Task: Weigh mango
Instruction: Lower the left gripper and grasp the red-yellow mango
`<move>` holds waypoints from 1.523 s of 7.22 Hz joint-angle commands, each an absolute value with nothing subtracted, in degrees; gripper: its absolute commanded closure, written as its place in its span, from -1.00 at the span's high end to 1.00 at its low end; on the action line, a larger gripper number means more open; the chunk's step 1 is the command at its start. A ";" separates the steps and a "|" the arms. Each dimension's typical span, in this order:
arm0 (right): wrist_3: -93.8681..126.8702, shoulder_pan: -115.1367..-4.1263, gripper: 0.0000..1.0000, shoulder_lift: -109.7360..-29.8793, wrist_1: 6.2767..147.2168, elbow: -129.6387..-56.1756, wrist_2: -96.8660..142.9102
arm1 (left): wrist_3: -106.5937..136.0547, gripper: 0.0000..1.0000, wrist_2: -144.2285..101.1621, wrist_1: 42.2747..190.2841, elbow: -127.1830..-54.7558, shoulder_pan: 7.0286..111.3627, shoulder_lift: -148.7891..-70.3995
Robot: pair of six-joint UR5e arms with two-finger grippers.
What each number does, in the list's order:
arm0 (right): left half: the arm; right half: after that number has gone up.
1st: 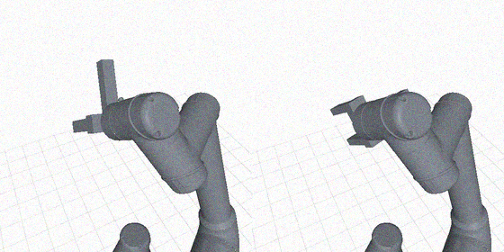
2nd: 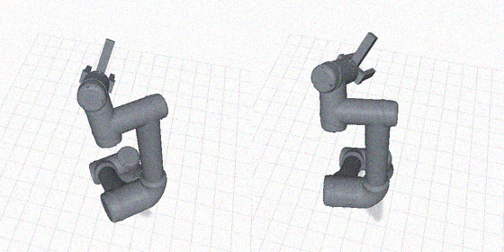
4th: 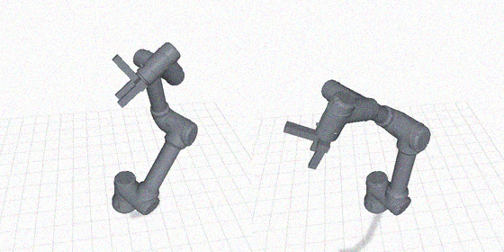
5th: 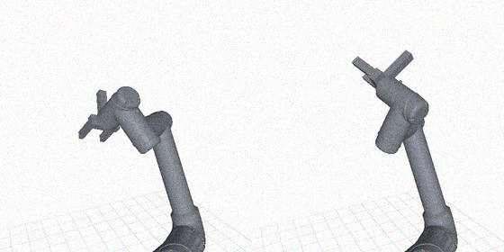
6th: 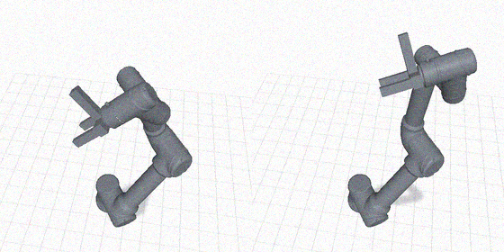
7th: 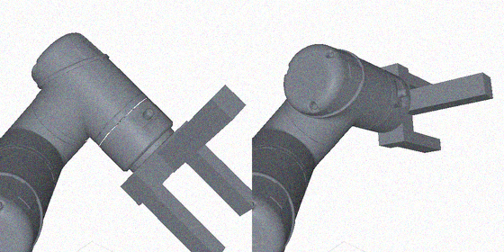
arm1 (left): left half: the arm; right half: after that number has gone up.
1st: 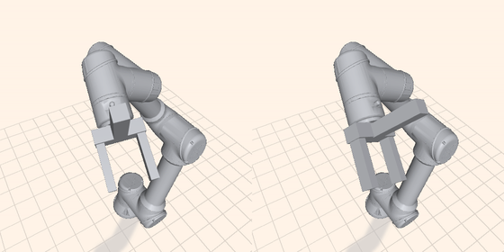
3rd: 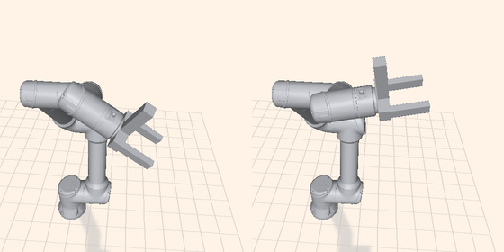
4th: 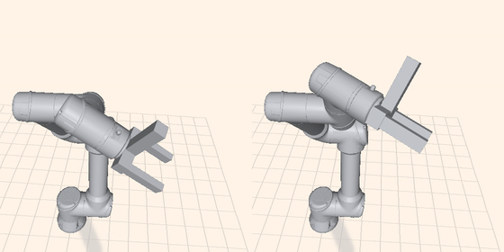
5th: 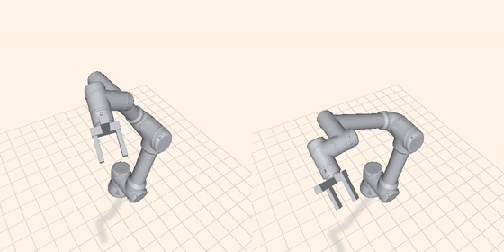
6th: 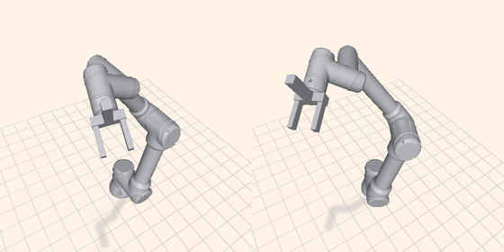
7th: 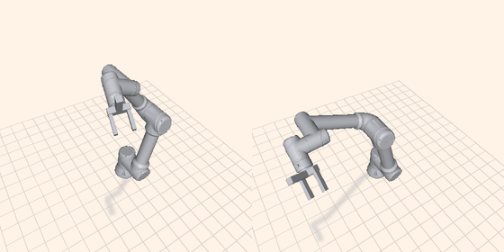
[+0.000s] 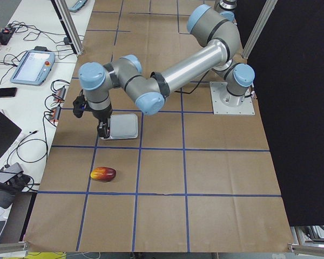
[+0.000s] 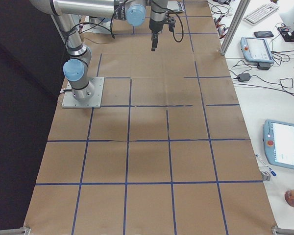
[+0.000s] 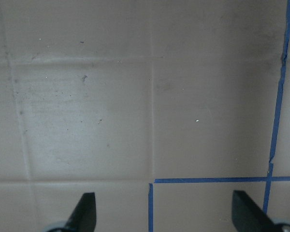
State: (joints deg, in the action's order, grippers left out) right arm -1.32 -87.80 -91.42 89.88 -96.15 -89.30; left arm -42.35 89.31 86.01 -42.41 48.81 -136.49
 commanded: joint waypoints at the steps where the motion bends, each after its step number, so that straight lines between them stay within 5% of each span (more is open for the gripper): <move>1: -1.32 -87.80 1.00 -91.41 89.91 -96.15 -89.30 | -43.86 0.99 88.95 86.13 -38.58 48.08 -143.59; 11: -1.32 -87.80 1.00 -91.41 89.91 -96.15 -89.30 | -44.56 0.99 86.22 79.54 -37.44 46.14 -153.10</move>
State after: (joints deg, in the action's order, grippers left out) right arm -1.32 -87.80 -91.44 89.85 -96.15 -89.30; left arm -44.54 86.31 79.82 -37.44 46.05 -152.60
